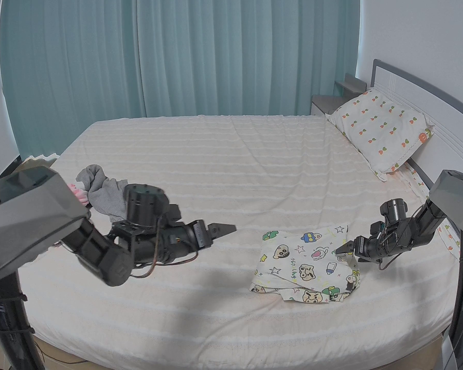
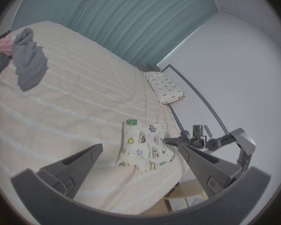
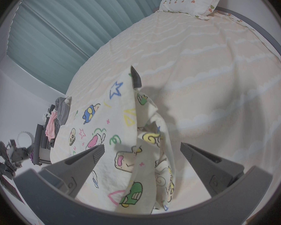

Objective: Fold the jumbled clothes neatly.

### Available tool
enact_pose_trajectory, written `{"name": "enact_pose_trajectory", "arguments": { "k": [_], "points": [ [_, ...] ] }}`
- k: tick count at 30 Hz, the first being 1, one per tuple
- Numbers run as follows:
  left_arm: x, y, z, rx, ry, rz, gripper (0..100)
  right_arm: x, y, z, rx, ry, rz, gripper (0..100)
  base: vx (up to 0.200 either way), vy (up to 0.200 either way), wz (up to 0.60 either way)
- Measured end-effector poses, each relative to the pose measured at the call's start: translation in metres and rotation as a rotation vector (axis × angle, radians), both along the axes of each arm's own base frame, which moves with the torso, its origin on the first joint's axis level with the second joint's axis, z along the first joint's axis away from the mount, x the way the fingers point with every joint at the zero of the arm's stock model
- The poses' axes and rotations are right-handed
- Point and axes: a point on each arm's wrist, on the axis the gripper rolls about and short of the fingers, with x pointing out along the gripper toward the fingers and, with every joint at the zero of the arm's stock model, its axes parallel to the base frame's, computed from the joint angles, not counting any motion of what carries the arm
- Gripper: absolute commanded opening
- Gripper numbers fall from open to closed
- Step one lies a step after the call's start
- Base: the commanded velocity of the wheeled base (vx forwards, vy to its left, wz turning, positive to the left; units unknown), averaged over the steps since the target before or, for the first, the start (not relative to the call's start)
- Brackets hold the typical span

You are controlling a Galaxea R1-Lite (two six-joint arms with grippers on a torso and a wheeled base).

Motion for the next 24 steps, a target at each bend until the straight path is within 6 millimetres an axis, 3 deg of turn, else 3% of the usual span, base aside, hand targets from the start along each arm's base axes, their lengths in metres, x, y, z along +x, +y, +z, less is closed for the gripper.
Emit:
{"name": "enact_pose_trajectory", "arguments": {
  "k": [6,12,17,24],
  "points": [
    [0.02,-0.033,-0.008,0.0,-0.018,0.01,100,-0.008,0.001,-0.004,-0.007,0.009,0.0,100,0.0,0.0,0.0],
    [0.013,-0.045,-0.042,0.062,0.075,0.019,100,-0.008,0.005,-0.007,-0.032,0.01,-0.029,100,0.0,0.0,0.0],
    [0.002,-0.042,-0.061,0.091,0.121,0.019,100,0.005,0.02,-0.008,-0.026,-0.001,-0.026,100,0.0,0.0,0.0],
    [-0.011,-0.022,-0.065,0.067,0.09,0.044,100,0.018,0.034,-0.014,-0.034,0.057,-0.024,100,0.0,0.0,0.0]
  ]
}}
